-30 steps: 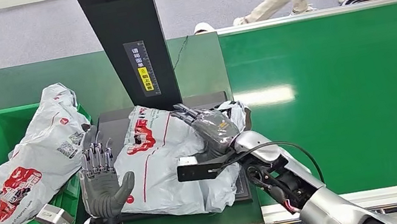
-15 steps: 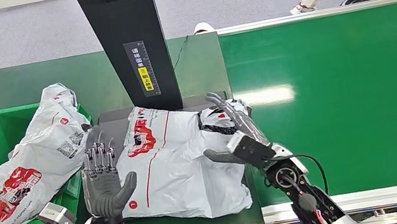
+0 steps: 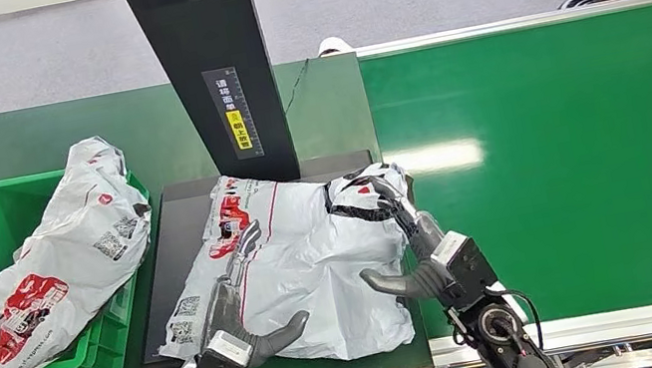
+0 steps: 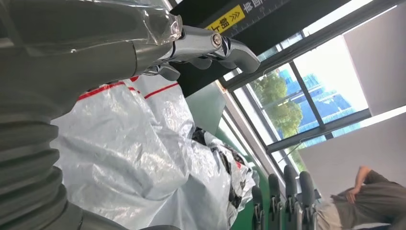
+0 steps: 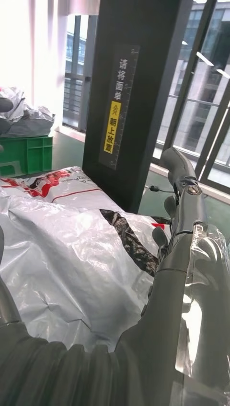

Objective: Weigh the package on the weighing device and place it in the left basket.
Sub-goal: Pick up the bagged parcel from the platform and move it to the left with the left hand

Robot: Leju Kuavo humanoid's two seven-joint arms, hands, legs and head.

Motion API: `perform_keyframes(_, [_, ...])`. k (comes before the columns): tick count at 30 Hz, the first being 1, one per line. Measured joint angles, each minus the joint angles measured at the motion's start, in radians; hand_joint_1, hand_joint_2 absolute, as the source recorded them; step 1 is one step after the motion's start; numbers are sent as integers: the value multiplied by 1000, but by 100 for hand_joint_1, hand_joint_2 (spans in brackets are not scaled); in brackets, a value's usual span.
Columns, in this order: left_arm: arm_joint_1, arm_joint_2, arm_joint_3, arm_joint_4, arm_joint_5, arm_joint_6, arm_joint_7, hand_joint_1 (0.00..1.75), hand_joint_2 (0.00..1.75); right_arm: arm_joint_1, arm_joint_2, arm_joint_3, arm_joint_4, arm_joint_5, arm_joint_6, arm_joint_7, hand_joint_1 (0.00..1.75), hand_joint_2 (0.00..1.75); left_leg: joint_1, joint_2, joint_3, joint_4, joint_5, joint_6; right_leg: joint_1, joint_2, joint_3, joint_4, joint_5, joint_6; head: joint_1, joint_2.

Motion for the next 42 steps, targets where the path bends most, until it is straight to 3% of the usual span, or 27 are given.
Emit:
perform_keyframes(5, [-4, 9, -24, 13, -54, 32, 20, 0, 175, 8, 3, -11, -6, -5, 9, 0, 0, 175, 0, 0, 0, 0, 0, 0, 0, 0, 0, 0, 0, 0, 0, 0])
perform_keyframes(11, [-13, 21, -66, 29, -395, 210, 151, 0, 175, 40, 6, -32, -32, -11, 37, 0, 0, 175, 0, 0, 0, 0, 0, 0, 0, 0, 0, 0, 0, 0, 0, 0])
perform_keyframes(19, [-16, 24, -87, 68, -568, 212, 267, 1, 175, 93, 14, -49, -49, 7, 59, -4, 0, 175, 0, 0, 0, 0, 0, 0, 0, 0, 0, 0, 0, 0, 0, 0])
perform_keyframes(20, [-17, 23, -87, 77, -576, 206, 278, 7, 175, 99, 14, -51, -50, 8, 62, -5, 0, 175, 0, 0, 0, 0, 0, 0, 0, 0, 0, 0, 0, 0, 0, 0])
perform_keyframes(24, [-21, 20, -81, 108, -564, 170, 289, 167, 175, 113, 19, -60, -51, 12, 71, -5, 0, 175, 0, 0, 0, 0, 0, 0, 0, 0, 0, 0, 0, 0, 0, 0])
perform_keyframes(27, [-22, 17, -70, 122, -539, 132, 289, 175, 175, 114, 23, -69, -51, 16, 76, -5, 0, 175, 0, 0, 0, 0, 0, 0, 0, 0, 0, 0, 0, 0, 0, 0])
perform_keyframes(42, [-30, 6, -33, 142, -494, 83, 281, 175, 175, 118, 37, -85, -48, 23, 82, 1, 0, 175, 0, 0, 0, 0, 0, 0, 0, 0, 0, 0, 0, 0, 0, 0])
